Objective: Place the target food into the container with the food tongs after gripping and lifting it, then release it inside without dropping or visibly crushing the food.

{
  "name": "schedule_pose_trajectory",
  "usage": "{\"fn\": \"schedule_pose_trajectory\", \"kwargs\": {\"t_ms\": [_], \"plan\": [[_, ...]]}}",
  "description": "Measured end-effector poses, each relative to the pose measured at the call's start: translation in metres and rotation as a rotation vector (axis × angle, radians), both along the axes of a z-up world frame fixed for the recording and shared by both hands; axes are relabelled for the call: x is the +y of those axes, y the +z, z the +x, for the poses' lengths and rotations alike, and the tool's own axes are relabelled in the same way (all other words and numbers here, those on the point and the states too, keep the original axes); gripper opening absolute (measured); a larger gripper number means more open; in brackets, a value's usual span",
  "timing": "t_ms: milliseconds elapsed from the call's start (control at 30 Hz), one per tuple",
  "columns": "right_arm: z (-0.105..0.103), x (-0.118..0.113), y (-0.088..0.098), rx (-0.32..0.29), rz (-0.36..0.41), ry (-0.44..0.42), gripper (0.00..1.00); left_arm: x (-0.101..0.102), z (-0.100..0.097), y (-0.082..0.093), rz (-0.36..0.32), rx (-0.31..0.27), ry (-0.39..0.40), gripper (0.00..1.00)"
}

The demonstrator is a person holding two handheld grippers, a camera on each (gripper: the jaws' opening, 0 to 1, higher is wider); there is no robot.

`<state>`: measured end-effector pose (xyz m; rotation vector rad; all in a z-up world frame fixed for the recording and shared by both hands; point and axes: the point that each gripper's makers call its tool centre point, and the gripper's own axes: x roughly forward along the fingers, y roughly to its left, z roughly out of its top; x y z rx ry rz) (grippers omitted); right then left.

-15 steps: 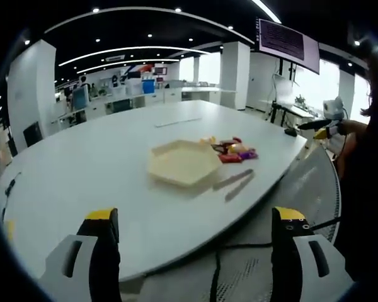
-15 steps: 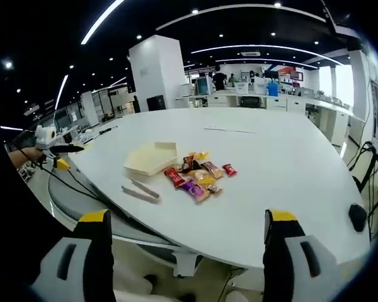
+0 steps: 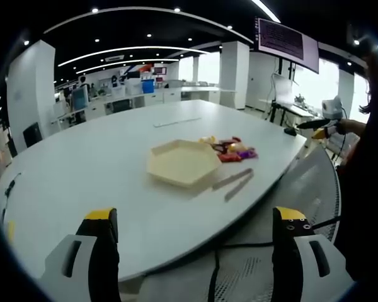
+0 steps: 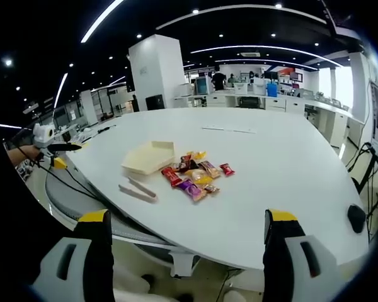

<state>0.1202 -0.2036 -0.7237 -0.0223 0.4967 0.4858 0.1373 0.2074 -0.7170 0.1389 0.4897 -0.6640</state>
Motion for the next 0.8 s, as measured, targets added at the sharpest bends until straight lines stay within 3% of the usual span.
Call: {"fn": "schedule_pose_trajectory", "kwargs": {"t_ms": [800], "plan": [[-0.0001, 0.0022, -0.0034, 0.009, -0.012, 0.011, 1.00, 0.0005, 0.0019, -0.0034, -0.012, 0.014, 0.001, 0.99]]}}
